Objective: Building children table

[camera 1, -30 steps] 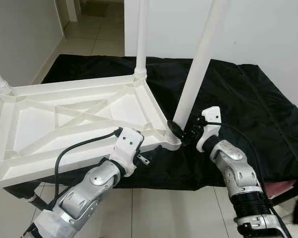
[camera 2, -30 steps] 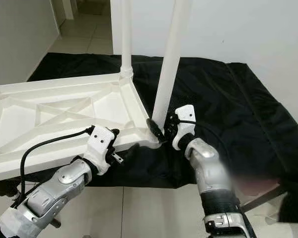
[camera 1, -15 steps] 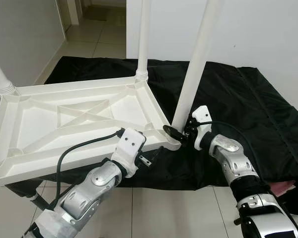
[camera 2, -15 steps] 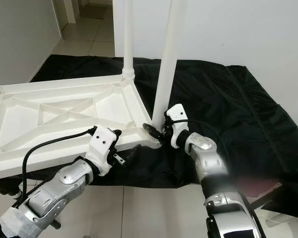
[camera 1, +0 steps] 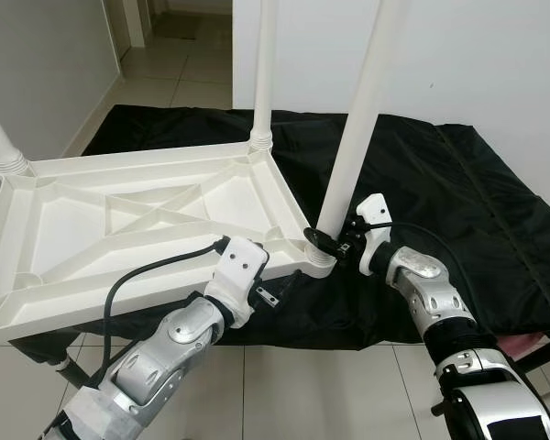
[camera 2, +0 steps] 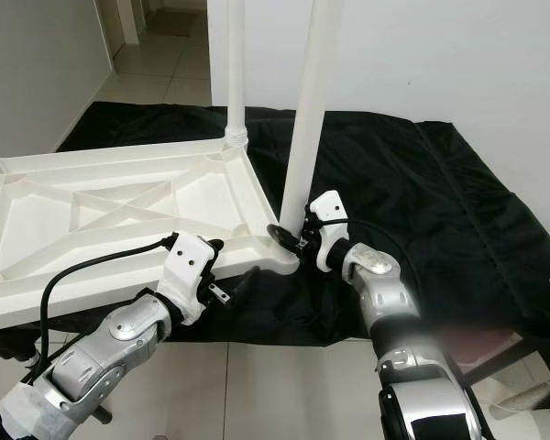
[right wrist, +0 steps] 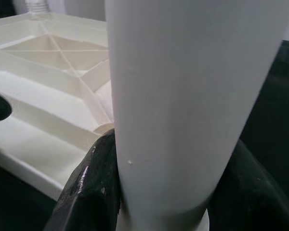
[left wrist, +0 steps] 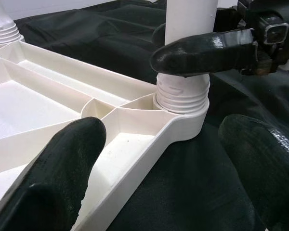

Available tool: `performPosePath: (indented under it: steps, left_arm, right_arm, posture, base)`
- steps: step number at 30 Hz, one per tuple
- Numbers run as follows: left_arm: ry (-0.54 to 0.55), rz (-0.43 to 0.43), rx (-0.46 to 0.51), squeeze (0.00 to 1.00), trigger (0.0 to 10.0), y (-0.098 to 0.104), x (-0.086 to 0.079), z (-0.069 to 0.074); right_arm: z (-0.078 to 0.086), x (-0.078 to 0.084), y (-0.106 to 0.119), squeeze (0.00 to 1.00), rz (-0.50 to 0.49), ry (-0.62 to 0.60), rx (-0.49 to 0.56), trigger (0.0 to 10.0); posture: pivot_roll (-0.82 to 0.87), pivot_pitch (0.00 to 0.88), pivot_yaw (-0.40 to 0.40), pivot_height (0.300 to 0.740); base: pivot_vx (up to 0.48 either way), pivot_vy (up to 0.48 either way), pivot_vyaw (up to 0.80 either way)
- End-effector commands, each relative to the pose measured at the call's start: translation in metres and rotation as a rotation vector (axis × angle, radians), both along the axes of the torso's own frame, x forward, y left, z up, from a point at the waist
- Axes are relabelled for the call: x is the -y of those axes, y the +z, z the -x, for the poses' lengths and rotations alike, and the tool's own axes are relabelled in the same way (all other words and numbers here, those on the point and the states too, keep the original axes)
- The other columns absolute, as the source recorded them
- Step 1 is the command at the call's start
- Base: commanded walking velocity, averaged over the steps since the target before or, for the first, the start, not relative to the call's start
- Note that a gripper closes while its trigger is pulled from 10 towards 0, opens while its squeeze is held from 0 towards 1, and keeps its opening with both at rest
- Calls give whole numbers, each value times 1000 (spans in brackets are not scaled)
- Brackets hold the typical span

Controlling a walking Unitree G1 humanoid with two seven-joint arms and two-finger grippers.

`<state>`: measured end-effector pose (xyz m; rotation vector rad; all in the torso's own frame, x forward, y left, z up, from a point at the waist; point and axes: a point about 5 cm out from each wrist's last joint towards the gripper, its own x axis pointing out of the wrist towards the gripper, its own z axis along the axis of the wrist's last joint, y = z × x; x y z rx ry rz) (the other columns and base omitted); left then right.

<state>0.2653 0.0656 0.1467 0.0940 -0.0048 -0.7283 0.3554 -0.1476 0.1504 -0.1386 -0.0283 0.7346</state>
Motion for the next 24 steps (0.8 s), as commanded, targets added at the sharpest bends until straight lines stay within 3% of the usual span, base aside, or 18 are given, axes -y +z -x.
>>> performPosePath:
  steps: [1, 7, 12, 16, 24]
  left_arm:
    - [-222, -16, -11, 0, 10000, 1, 6, 8]
    - [-213, -21, -5, 0, 10000, 3, 4, 4]
    - [-212, -21, -5, 0, 10000, 3, 4, 4]
    - [-218, -25, -1, 0, 10000, 3, 4, 1]
    - [-208, -30, 3, 0, 10000, 4, 2, -1]
  right_arm:
    - [2, 6, -15, 0, -16, -89, -62, 10000]
    - [11, -1, -24, 0, -49, -199, -77, 10000]
    - [11, -2, -25, 0, -52, -210, -78, 10000]
    - [24, -21, -26, 0, -169, -447, -114, 10000]
    - [38, -41, -29, 0, -196, -621, -106, 10000]
  posture:
    - [30, 36, -51, 740]
    - [19, 41, -43, 740]
    - [16, 42, -42, 740]
    - [4, 43, -35, 740]
    - [14, 42, -45, 740]
  base:
    - [0, 0, 0]
    - [0, 0, 0]
    - [0, 0, 0]
    - [0, 0, 0]
    - [0, 0, 0]
